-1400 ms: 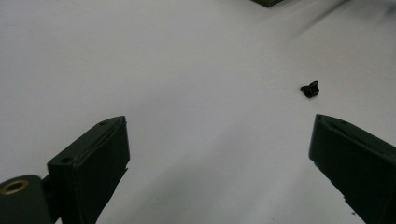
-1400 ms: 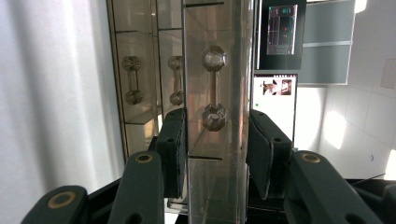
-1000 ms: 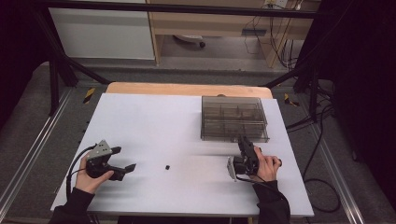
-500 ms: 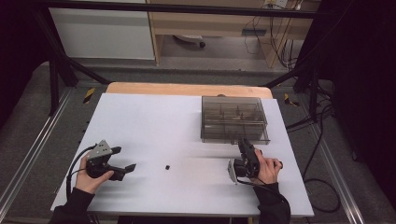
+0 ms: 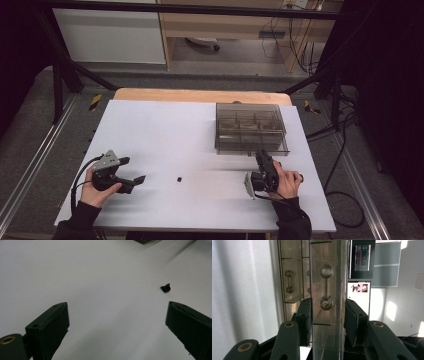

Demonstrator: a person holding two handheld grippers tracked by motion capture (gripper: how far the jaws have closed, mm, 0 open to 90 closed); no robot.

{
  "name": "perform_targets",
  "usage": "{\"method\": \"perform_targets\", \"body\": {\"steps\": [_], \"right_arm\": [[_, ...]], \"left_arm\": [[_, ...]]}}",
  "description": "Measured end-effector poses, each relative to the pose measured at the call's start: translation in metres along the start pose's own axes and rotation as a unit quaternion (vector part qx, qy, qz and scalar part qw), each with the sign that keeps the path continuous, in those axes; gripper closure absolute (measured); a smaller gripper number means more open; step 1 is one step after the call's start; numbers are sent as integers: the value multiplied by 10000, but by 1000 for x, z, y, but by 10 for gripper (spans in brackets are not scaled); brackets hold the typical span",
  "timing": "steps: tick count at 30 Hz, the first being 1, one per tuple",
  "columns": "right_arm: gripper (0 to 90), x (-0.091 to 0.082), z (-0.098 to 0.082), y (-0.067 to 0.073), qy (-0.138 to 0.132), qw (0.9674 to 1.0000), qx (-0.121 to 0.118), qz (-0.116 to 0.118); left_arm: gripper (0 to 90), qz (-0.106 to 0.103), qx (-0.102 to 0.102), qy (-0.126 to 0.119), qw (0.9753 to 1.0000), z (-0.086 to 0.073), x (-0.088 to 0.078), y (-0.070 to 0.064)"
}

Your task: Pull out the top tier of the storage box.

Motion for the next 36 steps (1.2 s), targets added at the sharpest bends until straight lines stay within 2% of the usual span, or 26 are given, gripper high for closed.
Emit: {"method": "perform_targets", "body": {"steps": [36], "right_arm": [[609,-2,1,4,5,9999,51,88]], "left_arm": [[47,-7,1,4,10000,0,1,0]]}}
Point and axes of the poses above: each handheld gripper's, and its own axes: x roughly forward along the jaws, z roughly out of its top, y roughly to its left, the point moved 8 cm from there along x, roughly forward along the jaws, and after that the axes turned 9 degrees about y, right-handed, at the moved point
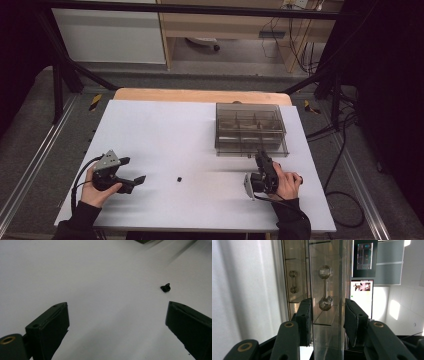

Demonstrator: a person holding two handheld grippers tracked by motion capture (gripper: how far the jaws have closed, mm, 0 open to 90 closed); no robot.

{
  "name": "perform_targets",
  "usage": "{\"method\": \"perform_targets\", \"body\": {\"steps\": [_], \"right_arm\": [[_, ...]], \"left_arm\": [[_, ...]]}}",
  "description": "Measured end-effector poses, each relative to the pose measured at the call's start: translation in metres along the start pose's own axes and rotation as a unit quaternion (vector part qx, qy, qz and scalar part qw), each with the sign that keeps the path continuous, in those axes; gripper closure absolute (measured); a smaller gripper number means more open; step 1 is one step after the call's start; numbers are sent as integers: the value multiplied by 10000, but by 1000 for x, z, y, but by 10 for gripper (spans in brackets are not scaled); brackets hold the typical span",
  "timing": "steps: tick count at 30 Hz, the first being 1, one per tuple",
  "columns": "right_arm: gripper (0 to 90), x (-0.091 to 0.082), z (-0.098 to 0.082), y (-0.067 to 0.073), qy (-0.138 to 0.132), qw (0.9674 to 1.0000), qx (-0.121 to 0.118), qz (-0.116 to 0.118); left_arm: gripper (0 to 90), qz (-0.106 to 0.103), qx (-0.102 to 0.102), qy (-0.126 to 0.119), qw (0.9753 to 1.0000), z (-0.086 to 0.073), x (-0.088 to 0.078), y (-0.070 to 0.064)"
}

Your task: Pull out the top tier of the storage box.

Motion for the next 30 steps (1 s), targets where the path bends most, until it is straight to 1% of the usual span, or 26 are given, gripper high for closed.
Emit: {"method": "perform_targets", "body": {"steps": [2,6,9,10,11,12,16,19,21,22,24,27,30], "right_arm": [[610,0,0,0,-1,10000,-28,-2],[607,0,0,0,-5,10000,11,8],[597,0,0,0,-23,9999,108,27],[590,0,0,0,-24,9999,129,56],[583,1,-1,0,-11,9998,199,85],[570,1,-1,0,-6,9998,166,97],[530,2,-1,1,-16,9996,237,160],[486,3,-2,2,1,9990,375,258],[458,3,-3,1,21,9981,542,301],[450,2,-3,0,-4,9979,558,324],[431,1,-4,-3,-24,9970,688,354],[383,-1,-4,-8,-103,9949,902,438],[349,-3,-3,-11,-173,9927,1068,538]], "left_arm": [[47,0,5,-5,10000,0,0,0],[47,0,5,-4,10000,0,0,0],[47,-2,4,2,10000,0,0,0],[47,-6,3,1,10000,0,0,0],[47,-6,2,-1,10000,0,0,0],[47,-1,3,-1,10000,0,0,0],[47,-4,2,2,10000,0,0,0],[47,-5,1,0,10000,0,0,0],[48,-1,-1,-1,10000,0,0,0],[47,-2,0,0,10000,0,0,0],[47,2,-1,2,10000,0,0,0],[47,-1,1,7,10000,0,0,0],[47,-7,0,8,10000,0,0,0]]}}
Point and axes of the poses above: each handheld gripper's, and its own axes: x roughly forward along the jaws, z roughly out of its top, y roughly to its left, the point moved 8 cm from there along x, roughly forward along the jaws, and after that the axes turned 9 degrees about y, right-handed, at the moved point
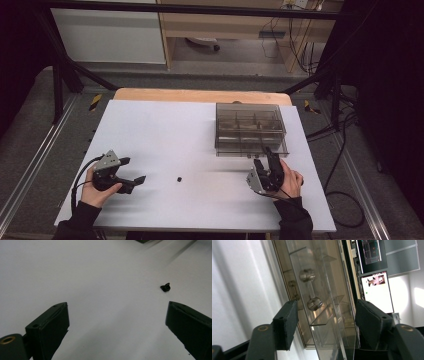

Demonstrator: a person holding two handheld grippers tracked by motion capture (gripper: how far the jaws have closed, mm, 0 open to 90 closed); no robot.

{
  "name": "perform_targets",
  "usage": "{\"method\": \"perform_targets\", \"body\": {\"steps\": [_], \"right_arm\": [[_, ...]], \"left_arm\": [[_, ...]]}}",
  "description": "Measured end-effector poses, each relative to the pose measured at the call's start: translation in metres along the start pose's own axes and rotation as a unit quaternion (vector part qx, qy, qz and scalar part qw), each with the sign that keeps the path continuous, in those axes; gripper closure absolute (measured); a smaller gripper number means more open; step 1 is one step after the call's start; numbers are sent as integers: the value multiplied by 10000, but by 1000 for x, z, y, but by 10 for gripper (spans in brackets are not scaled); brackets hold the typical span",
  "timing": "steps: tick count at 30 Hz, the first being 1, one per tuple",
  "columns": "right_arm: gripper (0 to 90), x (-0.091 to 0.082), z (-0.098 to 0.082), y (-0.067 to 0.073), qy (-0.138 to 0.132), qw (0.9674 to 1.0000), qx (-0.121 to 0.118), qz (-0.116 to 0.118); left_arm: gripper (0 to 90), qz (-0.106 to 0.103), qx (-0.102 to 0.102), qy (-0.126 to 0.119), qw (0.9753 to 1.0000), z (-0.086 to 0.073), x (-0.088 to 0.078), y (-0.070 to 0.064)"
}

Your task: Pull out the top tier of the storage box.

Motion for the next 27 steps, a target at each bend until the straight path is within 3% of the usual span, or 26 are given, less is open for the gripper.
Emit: {"method": "perform_targets", "body": {"steps": [11,16,22,27], "right_arm": [[270,-5,5,-3,-127,9986,412,306],[232,-6,5,-4,-176,9961,711,492],[194,-10,7,-8,-277,9895,1212,740],[156,-13,7,-8,-233,9791,1705,1080]], "left_arm": [[47,-1,-3,1,10000,0,0,0],[47,-1,-2,6,10000,0,0,0],[47,0,-2,3,10000,0,0,0],[47,-5,-4,2,10000,0,0,-1]]}}
Point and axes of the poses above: each handheld gripper's, and its own axes: x roughly forward along the jaws, z roughly out of its top, y roughly to its left, the point moved 8 cm from there along x, roughly forward along the jaws, and after that the axes turned 9 degrees about y, right-handed, at the moved point
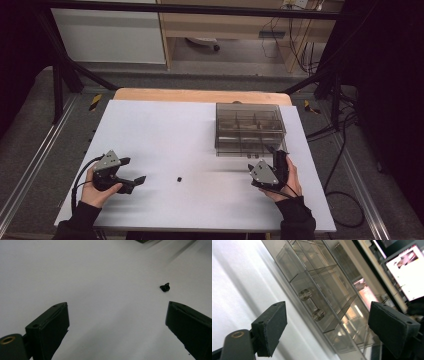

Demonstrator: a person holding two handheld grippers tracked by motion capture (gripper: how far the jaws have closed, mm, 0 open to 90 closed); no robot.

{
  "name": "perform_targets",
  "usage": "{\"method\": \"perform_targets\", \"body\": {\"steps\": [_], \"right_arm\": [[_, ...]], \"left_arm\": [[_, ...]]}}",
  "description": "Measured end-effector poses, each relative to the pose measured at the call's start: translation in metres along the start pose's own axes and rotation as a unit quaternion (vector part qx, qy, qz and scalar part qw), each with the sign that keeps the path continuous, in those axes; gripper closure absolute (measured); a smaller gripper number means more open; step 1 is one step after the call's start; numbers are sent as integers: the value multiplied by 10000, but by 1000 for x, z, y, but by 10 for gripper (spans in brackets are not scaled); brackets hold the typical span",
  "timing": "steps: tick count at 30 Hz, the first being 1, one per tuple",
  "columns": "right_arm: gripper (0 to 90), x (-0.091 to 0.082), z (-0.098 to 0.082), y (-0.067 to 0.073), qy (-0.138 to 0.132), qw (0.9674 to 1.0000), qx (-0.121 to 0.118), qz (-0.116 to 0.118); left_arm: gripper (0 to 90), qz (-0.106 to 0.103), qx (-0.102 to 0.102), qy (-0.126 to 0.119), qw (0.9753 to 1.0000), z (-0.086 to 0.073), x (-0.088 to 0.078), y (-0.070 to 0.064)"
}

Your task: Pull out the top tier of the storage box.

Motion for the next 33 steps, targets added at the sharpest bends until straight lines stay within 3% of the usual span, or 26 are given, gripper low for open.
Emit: {"method": "perform_targets", "body": {"steps": [5,11,19,24,33], "right_arm": [[127,-1,-3,-1,50,9984,513,238],[103,-5,-2,-2,-55,9931,1024,566],[74,-10,-2,-2,-143,9792,1682,1128],[60,-14,-1,-2,-258,9672,2046,1484],[46,-16,-5,5,-278,9524,2327,1950]], "left_arm": [[47,4,1,-3,10000,0,0,0],[47,3,-2,-1,10000,0,0,0],[47,6,-4,-3,10000,0,0,0],[47,-2,-4,4,10000,0,0,-1],[46,-13,0,19,10000,0,0,-1]]}}
Point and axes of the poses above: each handheld gripper's, and its own axes: x roughly forward along the jaws, z roughly out of its top, y roughly to its left, the point moved 8 cm from there along x, roughly forward along the jaws, and after that the axes turned 9 degrees about y, right-handed, at the moved point
